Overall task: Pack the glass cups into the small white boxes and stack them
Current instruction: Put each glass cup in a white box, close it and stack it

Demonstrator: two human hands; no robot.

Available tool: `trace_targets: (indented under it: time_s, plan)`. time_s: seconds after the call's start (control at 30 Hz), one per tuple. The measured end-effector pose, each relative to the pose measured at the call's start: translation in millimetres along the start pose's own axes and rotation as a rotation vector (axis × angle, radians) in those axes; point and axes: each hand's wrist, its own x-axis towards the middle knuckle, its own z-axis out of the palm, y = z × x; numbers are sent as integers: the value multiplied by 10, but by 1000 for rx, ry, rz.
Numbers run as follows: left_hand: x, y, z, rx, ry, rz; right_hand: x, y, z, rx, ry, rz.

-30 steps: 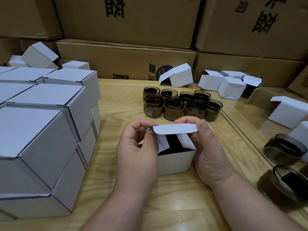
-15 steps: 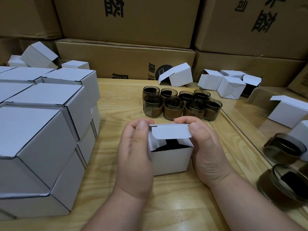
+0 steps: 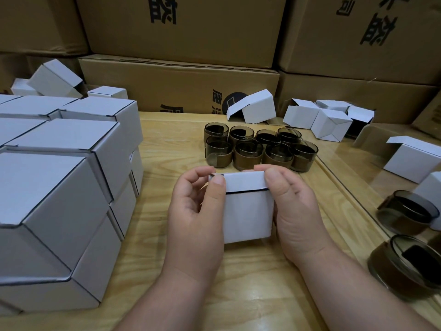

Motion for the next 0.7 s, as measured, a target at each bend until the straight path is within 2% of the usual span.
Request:
trace_targets:
  time_s: [0.7]
  plan:
    - [-13, 23, -2, 67, 34, 19, 0, 7, 6, -69, -18, -40]
